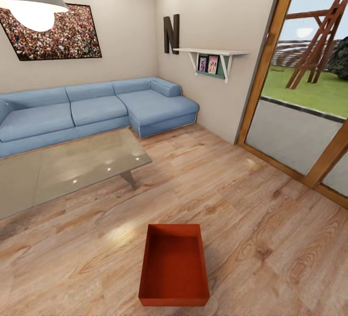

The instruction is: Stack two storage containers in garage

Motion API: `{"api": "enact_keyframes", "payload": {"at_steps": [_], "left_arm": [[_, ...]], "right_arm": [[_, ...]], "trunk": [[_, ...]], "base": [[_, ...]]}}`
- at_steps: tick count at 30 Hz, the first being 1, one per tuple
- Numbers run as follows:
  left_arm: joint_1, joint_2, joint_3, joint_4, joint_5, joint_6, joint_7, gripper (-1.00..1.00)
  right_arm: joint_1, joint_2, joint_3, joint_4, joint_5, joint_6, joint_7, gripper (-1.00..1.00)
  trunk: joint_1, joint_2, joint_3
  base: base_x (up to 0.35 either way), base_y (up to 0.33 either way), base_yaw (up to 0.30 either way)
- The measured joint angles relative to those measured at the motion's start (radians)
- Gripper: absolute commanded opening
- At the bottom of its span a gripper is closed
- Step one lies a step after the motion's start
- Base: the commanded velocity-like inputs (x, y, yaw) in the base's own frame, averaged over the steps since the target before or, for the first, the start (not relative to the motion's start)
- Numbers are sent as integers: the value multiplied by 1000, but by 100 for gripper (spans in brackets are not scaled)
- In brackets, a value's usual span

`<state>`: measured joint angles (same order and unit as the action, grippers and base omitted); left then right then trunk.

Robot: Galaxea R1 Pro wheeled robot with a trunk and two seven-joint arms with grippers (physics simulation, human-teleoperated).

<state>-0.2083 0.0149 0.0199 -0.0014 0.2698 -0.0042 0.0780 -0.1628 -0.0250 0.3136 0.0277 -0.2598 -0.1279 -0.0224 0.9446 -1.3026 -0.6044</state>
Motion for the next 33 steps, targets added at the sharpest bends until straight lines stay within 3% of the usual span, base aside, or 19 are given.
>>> {"api": "enact_keyframes", "payload": {"at_steps": [33], "left_arm": [[0,0,0,0,0,0,0,100]], "right_arm": [[0,0,2,0,0,0,0,100]], "trunk": [[0,0,-52]], "base": [[0,0,0]]}}
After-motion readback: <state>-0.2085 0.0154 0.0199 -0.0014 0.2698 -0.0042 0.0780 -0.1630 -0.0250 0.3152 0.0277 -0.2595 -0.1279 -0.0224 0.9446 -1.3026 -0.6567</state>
